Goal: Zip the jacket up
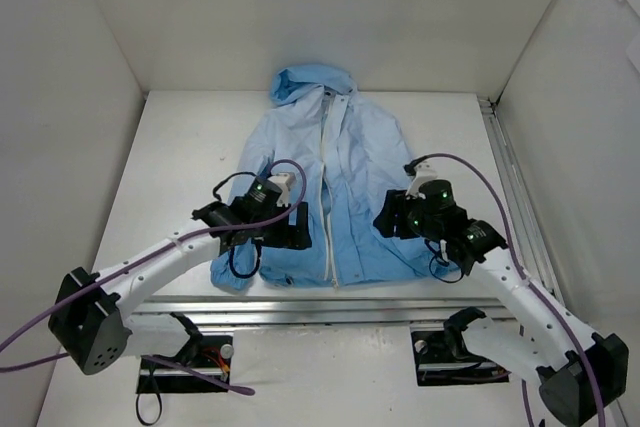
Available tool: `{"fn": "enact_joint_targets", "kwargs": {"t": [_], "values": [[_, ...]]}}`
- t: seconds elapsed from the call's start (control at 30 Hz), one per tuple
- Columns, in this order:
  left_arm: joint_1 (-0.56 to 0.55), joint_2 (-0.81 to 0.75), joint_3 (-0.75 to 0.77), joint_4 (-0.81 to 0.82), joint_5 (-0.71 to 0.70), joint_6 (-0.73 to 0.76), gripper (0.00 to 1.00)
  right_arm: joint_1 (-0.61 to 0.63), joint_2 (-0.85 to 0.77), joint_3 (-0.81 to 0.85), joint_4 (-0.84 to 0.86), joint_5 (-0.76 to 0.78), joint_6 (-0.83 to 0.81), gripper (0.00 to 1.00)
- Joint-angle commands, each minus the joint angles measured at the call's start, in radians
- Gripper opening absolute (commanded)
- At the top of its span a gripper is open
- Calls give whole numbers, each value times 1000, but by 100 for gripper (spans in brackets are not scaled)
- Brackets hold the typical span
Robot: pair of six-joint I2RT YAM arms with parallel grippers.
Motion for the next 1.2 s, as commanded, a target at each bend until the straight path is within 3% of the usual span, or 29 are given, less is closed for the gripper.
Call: {"fn": "enact_joint_targets", "kwargs": {"t": [0.0,0.23,0.53,0.67,0.83,1.17], "values": [[-42,11,20,82,-79,-84,80,77,34,-20,16,-7,76,49],[-60,81,-14,127,-64,-110,76,234,162,-49,18,32,148,52],[-60,94,-54,122,-67,-147,68,311,252,-37,59,32,200,48],[-60,100,-92,136,-53,-172,60,311,301,-26,93,-4,209,35],[-60,77,-173,164,-35,-218,48,331,349,-12,148,-43,215,32],[-79,0,-281,223,-70,-242,41,334,496,47,277,-126,181,33]]}}
